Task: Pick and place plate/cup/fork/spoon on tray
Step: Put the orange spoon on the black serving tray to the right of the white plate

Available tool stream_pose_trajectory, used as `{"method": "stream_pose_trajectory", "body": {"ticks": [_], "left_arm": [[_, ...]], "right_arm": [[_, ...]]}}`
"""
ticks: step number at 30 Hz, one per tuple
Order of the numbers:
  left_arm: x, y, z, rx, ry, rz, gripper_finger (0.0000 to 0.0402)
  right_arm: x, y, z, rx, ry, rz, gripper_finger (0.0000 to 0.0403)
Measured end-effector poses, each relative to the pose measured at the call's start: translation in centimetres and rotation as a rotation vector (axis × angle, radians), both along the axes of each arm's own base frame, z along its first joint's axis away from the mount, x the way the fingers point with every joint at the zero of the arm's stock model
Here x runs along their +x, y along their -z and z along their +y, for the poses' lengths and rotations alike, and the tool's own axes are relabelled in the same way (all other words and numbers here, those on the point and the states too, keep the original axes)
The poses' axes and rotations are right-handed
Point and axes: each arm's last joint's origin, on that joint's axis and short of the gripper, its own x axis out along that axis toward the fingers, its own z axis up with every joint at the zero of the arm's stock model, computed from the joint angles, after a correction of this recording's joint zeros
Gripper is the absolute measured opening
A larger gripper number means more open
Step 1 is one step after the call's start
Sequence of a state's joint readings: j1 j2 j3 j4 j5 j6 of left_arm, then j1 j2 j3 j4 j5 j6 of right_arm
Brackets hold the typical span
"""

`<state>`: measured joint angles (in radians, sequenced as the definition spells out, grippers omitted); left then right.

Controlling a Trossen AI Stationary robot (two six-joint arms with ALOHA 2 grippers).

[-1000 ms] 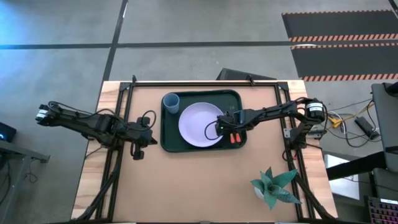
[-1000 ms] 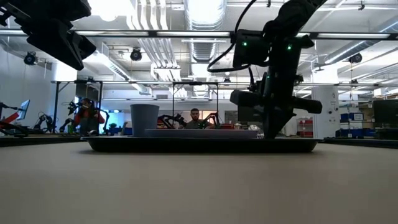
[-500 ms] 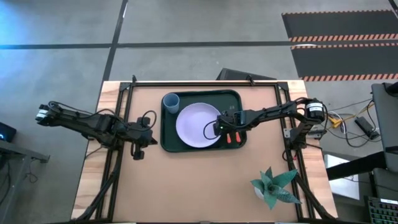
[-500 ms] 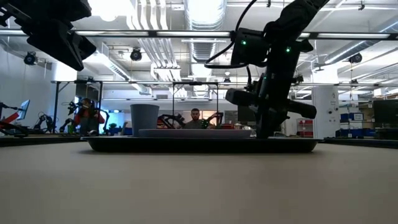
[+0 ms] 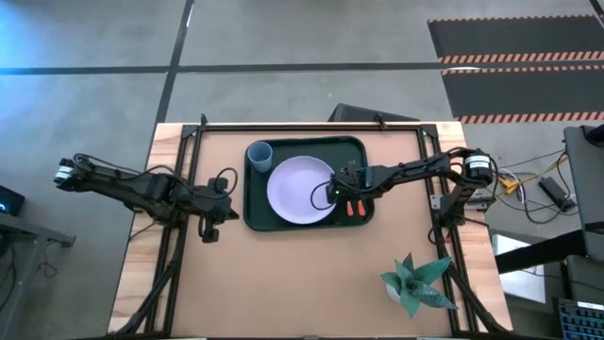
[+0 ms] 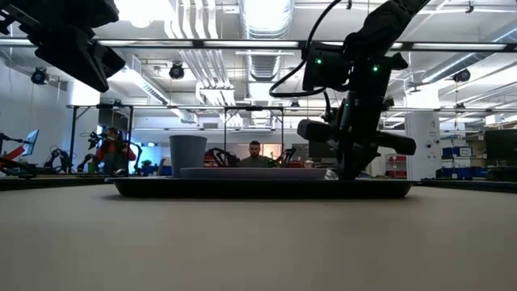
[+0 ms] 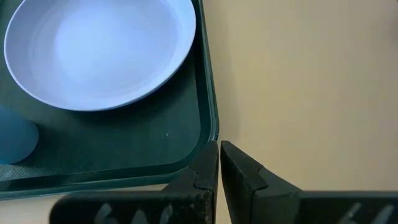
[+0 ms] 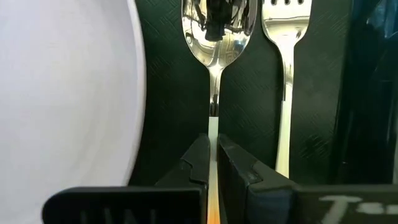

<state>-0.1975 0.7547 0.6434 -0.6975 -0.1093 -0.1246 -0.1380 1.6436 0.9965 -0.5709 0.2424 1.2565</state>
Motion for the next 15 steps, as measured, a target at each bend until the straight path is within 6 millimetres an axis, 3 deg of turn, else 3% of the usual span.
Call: {"method": "stream_pose_trajectory", "body": {"ticks": [15], "left_arm": [[0.0,0.0,0.0,0.0,0.0,0.0,0.0]], "right_arm": [[0.0,0.01,0.01,0.006,-0.001,-0.001,0.0008]]}}
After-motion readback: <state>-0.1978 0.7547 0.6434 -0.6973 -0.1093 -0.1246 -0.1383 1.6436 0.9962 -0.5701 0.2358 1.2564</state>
